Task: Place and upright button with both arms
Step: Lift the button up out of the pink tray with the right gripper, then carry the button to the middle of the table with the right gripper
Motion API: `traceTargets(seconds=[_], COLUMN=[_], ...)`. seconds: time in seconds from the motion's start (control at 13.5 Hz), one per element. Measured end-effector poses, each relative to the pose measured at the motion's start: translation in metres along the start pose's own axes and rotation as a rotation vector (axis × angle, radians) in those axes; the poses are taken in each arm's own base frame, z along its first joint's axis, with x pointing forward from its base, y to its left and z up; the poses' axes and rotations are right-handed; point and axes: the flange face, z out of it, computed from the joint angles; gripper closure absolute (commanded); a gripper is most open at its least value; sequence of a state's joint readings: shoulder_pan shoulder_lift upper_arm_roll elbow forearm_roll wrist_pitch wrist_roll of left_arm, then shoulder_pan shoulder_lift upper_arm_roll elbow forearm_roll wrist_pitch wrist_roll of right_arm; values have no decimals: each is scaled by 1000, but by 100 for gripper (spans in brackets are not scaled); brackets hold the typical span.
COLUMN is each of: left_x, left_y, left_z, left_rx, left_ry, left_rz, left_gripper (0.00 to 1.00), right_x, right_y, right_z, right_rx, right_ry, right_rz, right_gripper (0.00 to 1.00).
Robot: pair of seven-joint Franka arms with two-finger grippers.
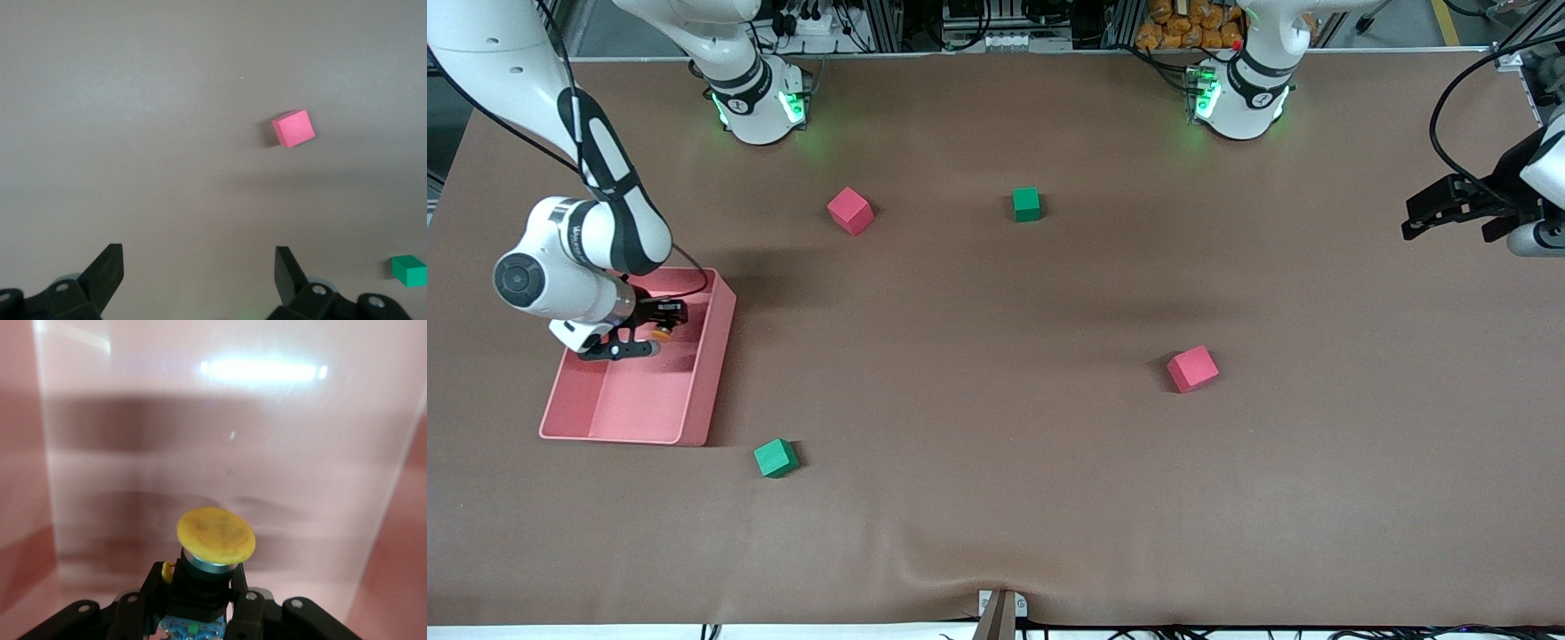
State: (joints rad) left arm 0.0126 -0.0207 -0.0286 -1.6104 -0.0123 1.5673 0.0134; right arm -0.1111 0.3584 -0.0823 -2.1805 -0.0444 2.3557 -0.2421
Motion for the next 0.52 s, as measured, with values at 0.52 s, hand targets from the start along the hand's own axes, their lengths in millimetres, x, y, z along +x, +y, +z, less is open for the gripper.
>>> traceTargets(seconds=[0.52], left_x=[1], left_y=[1], left_z=[-1], left_rx=[0], left_ry=[6], left_rz=[1], left_gripper=[0], right_x=[57], right_y=[-35], right_z=[-134], right_rx=[-41], right_ry=[95], right_rz=[-162], right_gripper=[100])
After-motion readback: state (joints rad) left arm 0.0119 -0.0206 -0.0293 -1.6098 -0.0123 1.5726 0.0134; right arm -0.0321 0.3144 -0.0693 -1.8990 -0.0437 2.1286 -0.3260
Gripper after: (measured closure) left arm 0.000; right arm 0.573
